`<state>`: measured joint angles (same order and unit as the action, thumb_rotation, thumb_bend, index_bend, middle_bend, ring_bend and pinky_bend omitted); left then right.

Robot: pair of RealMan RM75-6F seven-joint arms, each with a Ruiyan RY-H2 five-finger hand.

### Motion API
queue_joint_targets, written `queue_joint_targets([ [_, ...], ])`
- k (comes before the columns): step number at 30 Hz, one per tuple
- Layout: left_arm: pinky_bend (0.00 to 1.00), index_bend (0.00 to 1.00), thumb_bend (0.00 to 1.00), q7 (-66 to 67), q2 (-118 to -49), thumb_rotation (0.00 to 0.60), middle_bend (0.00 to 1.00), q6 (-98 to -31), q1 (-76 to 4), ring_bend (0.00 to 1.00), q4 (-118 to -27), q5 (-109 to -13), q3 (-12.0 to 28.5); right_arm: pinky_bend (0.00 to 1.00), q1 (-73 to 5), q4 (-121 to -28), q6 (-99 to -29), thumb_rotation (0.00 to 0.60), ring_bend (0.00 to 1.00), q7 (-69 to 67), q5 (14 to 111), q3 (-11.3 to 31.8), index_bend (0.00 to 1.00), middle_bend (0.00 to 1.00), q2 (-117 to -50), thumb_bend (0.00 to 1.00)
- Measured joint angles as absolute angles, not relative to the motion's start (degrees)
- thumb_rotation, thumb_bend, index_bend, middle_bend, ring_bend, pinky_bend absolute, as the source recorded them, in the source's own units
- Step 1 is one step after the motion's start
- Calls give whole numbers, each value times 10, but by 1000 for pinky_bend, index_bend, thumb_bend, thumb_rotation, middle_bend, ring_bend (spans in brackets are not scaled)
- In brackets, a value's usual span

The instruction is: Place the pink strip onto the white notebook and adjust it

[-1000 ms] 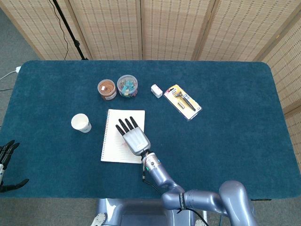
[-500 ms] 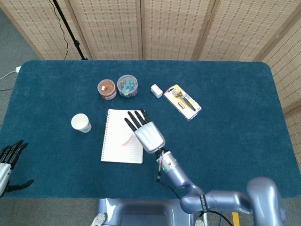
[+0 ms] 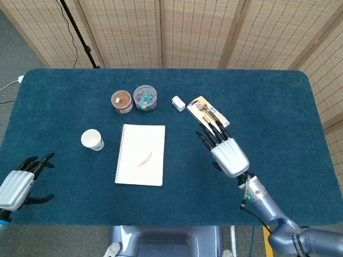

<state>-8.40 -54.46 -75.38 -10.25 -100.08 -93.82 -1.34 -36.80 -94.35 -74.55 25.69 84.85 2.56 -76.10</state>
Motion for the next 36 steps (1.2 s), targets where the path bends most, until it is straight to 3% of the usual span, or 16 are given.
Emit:
queue_joint_targets([
  [3, 694, 0, 0, -50, -545, 600, 769, -734, -122, 683, -1015, -933, -3, 0, -336, -943, -769, 600, 0, 215, 873, 2, 45, 0, -729, 0],
  [5, 777, 0, 0, -27, -546, 600, 838, -713, -137, 747, -1027, -927, 3, 0, -317, -941, -784, 600, 0, 189, 886, -11, 40, 0, -711, 0],
  [9, 877, 9, 0, 11, -545, 600, 939, -665, -167, 837, -1050, -911, 11, 0, -283, -934, -811, 600, 0, 140, 902, -30, 31, 0, -688, 0],
  [12, 900, 12, 0, 34, -544, 600, 964, -613, -193, 863, -1071, -888, 15, 0, -248, -930, -832, 600, 0, 104, 908, -47, 16, 0, -664, 0],
  [19, 902, 0, 0, 92, -540, 600, 967, -482, -270, 867, -1123, -764, 29, 0, -188, -945, -862, 600, 0, 67, 910, -69, 23, 0, -615, 0],
  [27, 902, 0, 0, 145, -562, 600, 953, -417, -354, 850, -1136, -626, 48, 0, -154, -971, -867, 600, 0, 20, 893, -63, 51, 0, -601, 0],
  [31, 893, 0, 0, 162, -581, 600, 869, -394, -393, 789, -1131, -575, 49, 0, -146, -969, -863, 600, 0, 3, 892, -54, 57, 0, -602, 0],
  [34, 739, 0, 0, 180, -595, 600, 732, -394, -410, 659, -1124, -553, 44, 0, -142, -966, -861, 600, 0, -2, 894, -47, 60, 0, -603, 0],
  [36, 510, 0, 0, 189, -602, 600, 551, -399, -415, 484, -1122, -545, 39, 0, -141, -966, -860, 600, 0, -4, 895, -45, 61, 0, -604, 0],
])
